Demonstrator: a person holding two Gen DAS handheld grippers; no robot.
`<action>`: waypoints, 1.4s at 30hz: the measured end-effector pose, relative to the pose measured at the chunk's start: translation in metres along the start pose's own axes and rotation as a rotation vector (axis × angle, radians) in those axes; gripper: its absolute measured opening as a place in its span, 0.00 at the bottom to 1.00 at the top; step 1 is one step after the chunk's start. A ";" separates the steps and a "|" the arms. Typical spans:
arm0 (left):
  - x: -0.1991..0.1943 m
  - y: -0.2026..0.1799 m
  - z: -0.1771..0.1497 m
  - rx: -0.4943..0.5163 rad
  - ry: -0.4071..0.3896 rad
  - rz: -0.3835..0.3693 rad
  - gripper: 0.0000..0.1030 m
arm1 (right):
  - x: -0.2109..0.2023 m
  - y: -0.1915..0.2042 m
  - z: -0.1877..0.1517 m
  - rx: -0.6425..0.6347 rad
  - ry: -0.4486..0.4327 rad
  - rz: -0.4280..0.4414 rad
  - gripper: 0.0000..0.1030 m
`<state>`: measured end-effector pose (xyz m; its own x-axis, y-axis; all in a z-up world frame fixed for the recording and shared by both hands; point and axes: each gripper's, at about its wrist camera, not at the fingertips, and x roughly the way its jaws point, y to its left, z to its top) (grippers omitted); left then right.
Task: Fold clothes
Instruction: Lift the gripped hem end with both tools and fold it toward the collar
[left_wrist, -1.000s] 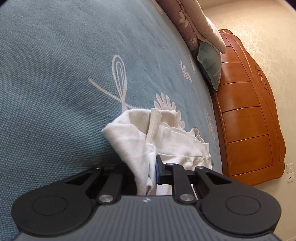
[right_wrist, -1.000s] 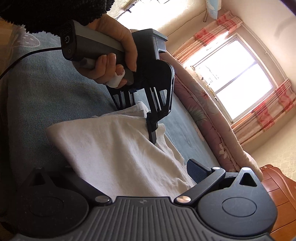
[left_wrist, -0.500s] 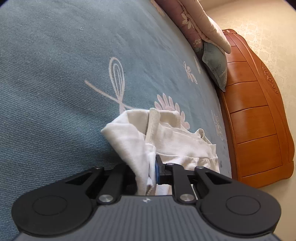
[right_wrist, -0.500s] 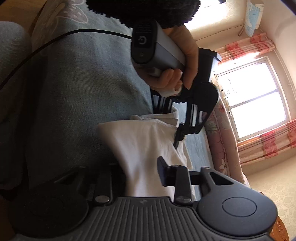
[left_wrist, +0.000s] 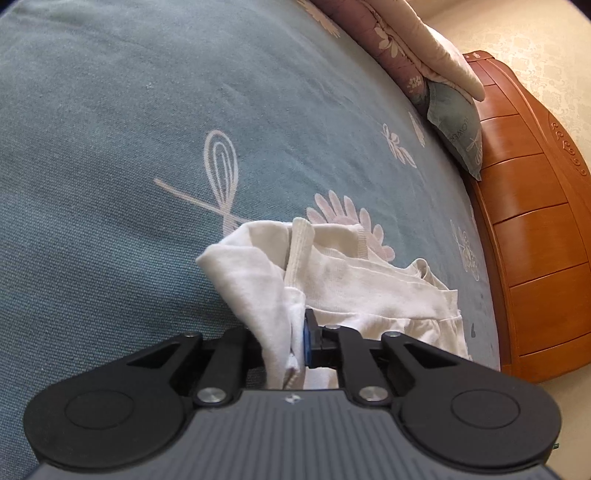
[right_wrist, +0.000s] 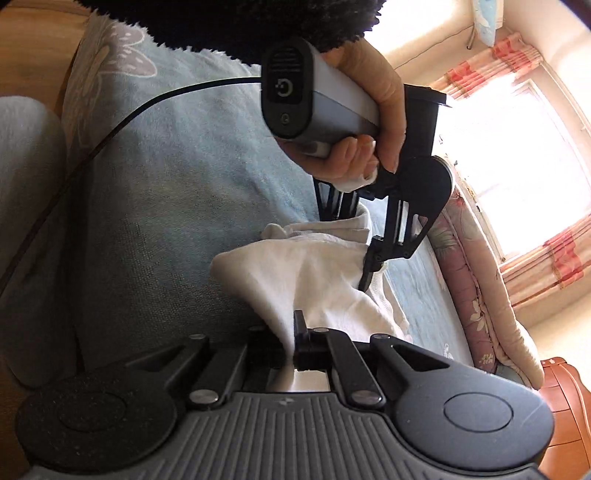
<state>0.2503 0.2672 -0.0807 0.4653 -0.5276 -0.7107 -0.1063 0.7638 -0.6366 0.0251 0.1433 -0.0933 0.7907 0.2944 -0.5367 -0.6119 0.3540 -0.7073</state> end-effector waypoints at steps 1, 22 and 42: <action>-0.002 -0.006 0.001 0.006 -0.006 0.009 0.09 | -0.003 -0.005 -0.001 0.021 -0.008 -0.005 0.07; 0.018 -0.221 0.000 0.308 -0.050 0.187 0.09 | -0.077 -0.139 -0.107 0.600 -0.112 -0.026 0.07; 0.156 -0.318 -0.042 0.448 0.120 0.320 0.09 | -0.081 -0.185 -0.246 1.045 -0.060 0.065 0.07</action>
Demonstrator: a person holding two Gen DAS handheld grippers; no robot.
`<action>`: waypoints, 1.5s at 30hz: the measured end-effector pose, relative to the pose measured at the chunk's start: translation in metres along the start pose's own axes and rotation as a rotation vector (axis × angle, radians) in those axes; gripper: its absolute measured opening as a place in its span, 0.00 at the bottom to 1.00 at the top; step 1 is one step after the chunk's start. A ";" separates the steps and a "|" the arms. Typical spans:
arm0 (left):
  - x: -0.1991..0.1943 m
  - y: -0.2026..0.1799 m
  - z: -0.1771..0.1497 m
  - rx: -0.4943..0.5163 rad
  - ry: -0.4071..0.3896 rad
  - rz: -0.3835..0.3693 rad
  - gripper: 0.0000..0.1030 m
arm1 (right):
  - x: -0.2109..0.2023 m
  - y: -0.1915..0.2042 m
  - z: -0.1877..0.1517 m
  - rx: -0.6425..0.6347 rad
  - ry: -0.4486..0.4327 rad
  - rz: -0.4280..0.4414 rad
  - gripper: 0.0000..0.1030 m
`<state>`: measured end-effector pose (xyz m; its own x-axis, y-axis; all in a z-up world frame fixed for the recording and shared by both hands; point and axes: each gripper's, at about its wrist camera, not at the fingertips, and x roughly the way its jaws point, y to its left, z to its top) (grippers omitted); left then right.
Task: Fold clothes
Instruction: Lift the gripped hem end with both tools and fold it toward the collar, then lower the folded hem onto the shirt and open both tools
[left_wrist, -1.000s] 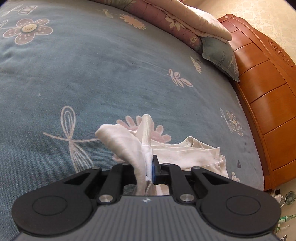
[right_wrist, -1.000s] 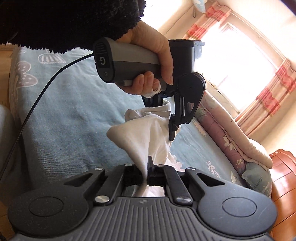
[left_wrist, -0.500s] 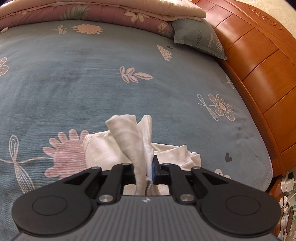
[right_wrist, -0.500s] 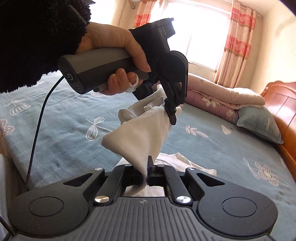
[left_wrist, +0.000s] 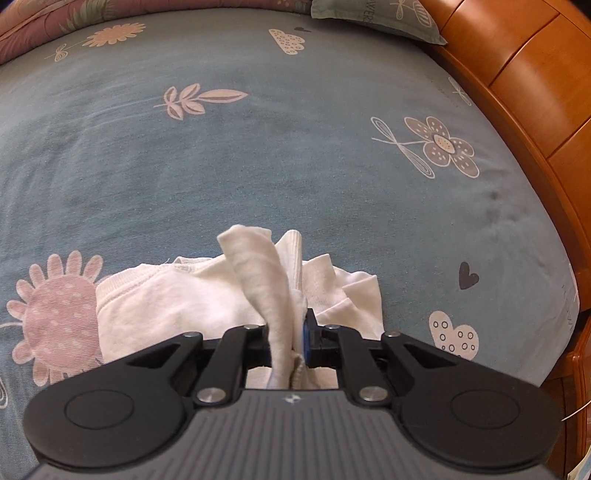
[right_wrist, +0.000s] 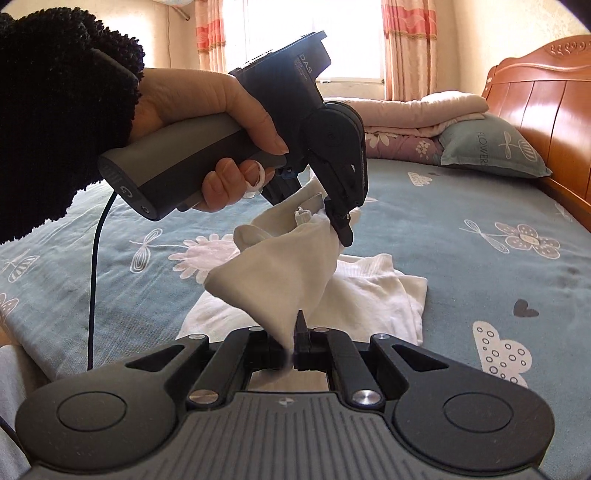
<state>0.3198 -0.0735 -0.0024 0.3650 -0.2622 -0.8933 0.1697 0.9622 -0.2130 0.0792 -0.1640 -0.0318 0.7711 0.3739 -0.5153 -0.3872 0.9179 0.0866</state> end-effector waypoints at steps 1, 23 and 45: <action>0.002 -0.003 0.000 0.010 0.004 0.004 0.09 | 0.000 -0.003 -0.001 0.007 0.002 0.000 0.07; 0.033 -0.044 0.004 0.084 0.035 0.026 0.34 | 0.007 -0.040 -0.029 0.156 0.042 0.015 0.12; -0.028 0.009 -0.037 0.179 -0.185 -0.068 0.45 | 0.003 -0.116 -0.054 0.604 0.072 0.117 0.15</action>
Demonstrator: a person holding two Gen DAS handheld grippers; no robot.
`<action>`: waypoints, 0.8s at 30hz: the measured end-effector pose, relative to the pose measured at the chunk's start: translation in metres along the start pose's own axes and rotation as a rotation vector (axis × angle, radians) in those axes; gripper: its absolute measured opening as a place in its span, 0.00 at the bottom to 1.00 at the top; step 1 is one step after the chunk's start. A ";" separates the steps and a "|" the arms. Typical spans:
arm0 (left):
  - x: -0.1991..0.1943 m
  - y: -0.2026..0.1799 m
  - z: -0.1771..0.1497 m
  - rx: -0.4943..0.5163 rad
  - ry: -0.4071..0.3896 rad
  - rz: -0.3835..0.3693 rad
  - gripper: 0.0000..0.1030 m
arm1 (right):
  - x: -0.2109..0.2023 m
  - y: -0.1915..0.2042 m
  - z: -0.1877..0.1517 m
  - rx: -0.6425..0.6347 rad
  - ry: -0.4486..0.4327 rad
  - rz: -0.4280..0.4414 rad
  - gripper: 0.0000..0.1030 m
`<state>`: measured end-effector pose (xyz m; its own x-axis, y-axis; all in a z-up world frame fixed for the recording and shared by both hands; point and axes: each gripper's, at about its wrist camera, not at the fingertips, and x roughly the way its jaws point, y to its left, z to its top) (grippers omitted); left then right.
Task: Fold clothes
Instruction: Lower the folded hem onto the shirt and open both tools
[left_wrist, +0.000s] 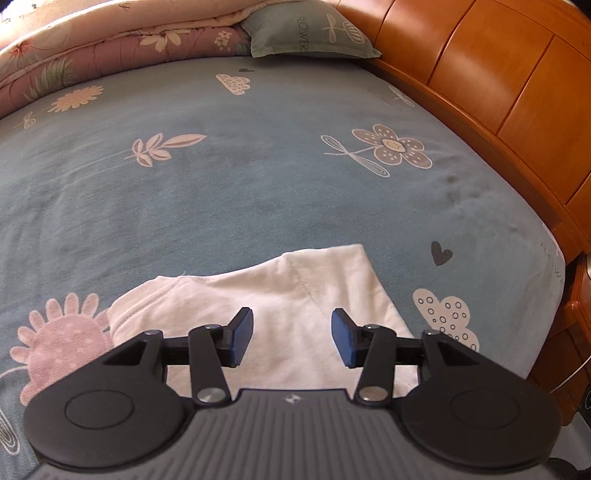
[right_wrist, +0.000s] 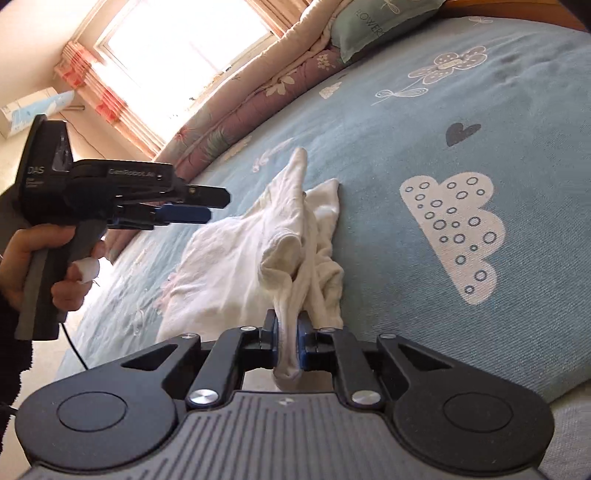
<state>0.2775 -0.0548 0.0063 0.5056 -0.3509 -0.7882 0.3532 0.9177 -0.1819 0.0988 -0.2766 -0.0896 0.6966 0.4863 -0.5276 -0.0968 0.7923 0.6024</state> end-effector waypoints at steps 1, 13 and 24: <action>-0.002 0.005 -0.001 -0.015 -0.009 -0.012 0.46 | -0.002 0.000 -0.001 -0.004 -0.001 -0.014 0.15; -0.002 0.009 -0.053 0.170 -0.022 0.023 0.54 | -0.011 0.058 0.034 -0.381 -0.146 -0.174 0.26; 0.010 0.063 -0.048 -0.004 -0.134 -0.041 0.59 | 0.060 0.051 0.033 -0.441 0.001 -0.208 0.27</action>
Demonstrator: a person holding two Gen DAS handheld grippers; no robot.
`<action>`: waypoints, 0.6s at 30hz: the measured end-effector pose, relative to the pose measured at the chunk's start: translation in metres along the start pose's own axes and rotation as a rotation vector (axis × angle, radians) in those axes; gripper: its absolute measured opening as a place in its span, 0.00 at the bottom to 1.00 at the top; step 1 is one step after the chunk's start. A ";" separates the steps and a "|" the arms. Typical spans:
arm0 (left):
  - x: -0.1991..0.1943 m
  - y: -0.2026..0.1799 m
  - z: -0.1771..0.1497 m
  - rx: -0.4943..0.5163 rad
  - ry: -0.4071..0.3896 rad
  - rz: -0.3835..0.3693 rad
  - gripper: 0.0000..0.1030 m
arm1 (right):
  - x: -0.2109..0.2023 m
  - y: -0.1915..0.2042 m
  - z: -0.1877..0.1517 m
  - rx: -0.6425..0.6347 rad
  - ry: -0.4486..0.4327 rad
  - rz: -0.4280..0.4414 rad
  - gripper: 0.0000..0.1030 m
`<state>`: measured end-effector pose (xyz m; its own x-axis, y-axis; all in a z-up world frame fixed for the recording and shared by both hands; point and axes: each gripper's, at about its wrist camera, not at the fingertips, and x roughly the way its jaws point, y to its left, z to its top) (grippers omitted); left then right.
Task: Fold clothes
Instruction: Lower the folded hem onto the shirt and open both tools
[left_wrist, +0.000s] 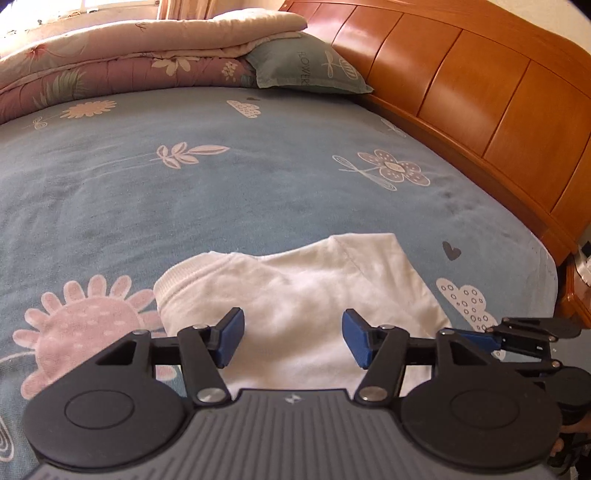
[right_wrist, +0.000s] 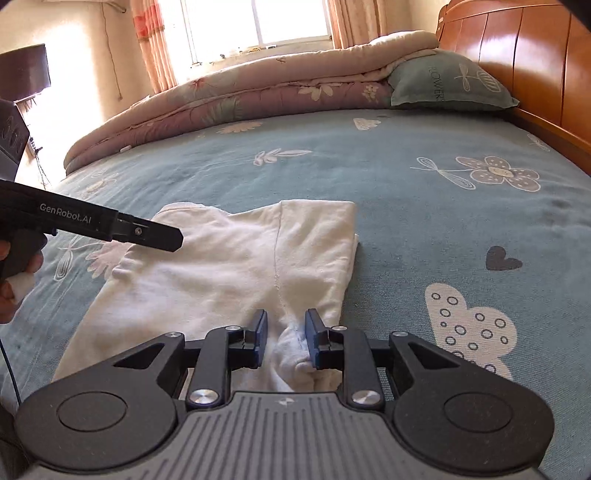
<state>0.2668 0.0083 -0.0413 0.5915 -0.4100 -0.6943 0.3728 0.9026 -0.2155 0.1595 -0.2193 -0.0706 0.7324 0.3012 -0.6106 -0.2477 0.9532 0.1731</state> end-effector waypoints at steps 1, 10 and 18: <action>0.009 0.006 0.001 -0.018 0.006 0.020 0.59 | 0.001 0.002 0.000 -0.004 0.003 -0.004 0.28; -0.020 0.018 0.004 -0.150 -0.044 -0.058 0.60 | 0.000 0.000 -0.001 0.019 -0.005 0.012 0.32; -0.020 -0.019 -0.039 -0.062 0.082 -0.029 0.65 | -0.023 0.029 -0.002 -0.127 -0.020 -0.032 0.57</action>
<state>0.2203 0.0045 -0.0503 0.5194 -0.4267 -0.7404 0.3426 0.8977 -0.2770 0.1347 -0.1986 -0.0532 0.7537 0.2723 -0.5982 -0.3011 0.9521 0.0540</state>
